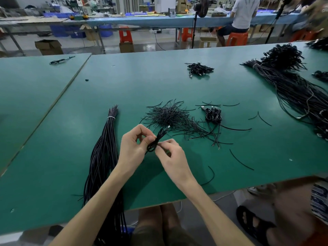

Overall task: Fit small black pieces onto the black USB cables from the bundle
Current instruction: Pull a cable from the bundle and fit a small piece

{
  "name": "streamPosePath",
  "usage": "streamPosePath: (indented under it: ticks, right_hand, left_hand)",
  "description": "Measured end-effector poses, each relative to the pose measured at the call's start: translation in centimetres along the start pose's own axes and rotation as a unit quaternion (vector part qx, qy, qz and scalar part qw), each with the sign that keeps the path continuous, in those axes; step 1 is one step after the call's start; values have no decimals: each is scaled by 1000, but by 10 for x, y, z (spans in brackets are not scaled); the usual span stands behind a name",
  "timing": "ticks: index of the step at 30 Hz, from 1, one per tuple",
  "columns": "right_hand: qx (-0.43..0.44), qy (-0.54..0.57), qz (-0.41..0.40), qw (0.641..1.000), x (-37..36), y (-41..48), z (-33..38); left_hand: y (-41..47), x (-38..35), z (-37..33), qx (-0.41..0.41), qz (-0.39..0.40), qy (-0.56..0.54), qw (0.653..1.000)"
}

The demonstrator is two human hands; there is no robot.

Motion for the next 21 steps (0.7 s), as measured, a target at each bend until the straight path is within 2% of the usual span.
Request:
streamPosePath:
  ticks: [3,6,11,14,21]
  right_hand:
    - [-30,58,21,998,-1,0,-4]
    - [-62,131,20,989,2,0,-9]
    - [-74,171,19,982,6,4,-14]
    - [-65,215,28,974,7,5,-14]
    - [-51,225,28,973,8,4,-10]
  left_hand:
    - [-2,-3,-4,-18,16,29,999]
    - [-1,-6,-15,-70,28,66,995]
    - [-3,-13,-22,-102,50,111,987]
    - [-4,-14,-19,-94,55,135,985]
    - [-5,-14,-13,-71,48,122,989]
Point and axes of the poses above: each hand's wrist, its own y-axis towards the middle knuckle, its own x-axis out of the back of the hand, z = x × y, the point moved 8 cm from there along y, towards the middle knuckle, and after that the axes turned 14 degrees about -x, right-handed, at the moved point
